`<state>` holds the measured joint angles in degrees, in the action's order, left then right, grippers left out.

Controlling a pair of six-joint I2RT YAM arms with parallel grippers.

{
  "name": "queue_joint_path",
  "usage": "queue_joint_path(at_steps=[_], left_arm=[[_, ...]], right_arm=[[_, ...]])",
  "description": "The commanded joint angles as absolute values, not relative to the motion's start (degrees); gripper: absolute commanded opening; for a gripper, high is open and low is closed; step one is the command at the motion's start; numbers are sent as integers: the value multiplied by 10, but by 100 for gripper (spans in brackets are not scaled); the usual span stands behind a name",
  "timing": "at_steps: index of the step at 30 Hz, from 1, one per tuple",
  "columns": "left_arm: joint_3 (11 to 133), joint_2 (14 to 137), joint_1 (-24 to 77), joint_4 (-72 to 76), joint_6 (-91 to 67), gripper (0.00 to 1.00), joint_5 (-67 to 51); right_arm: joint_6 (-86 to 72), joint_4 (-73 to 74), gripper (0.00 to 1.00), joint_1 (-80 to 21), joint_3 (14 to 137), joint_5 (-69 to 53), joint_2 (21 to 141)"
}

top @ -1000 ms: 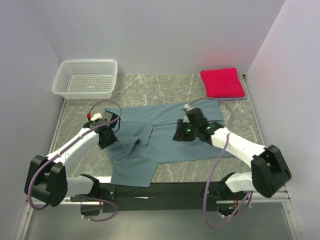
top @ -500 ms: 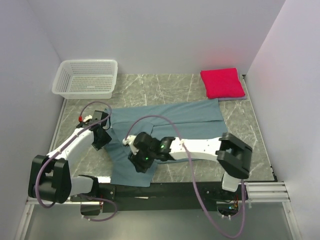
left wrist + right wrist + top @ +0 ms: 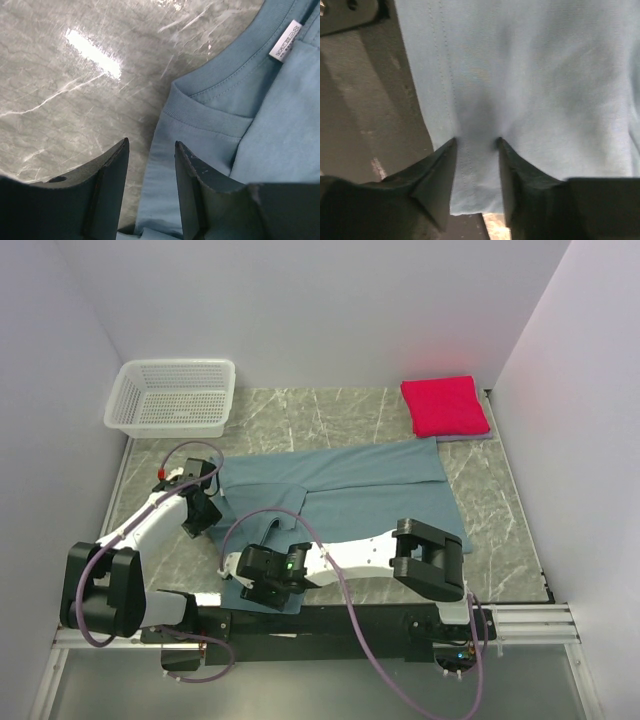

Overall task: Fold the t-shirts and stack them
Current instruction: Fold the tshirt

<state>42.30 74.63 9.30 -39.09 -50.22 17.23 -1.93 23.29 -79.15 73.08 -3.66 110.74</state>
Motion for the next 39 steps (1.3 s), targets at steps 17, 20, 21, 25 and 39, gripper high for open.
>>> queue_joint_path(at_steps=[17,20,21,25,39], left_arm=[[460,762,89,-378,-482,48,177],[461,766,88,-381,-482,48,177],[461,766,89,-382,-482,48,176],[462,764,89,-389,-481,48,175],[455,695,96,-440,-495,56,110]], right_arm=[[77,309,0,-795,731,-88,1003],[91,322,0,-795,716,-114,984],[93,323,0,-795,707,-119,979],[101,329,1,-795,686,-141,983],[2,294,52,-705,704,-119,926]])
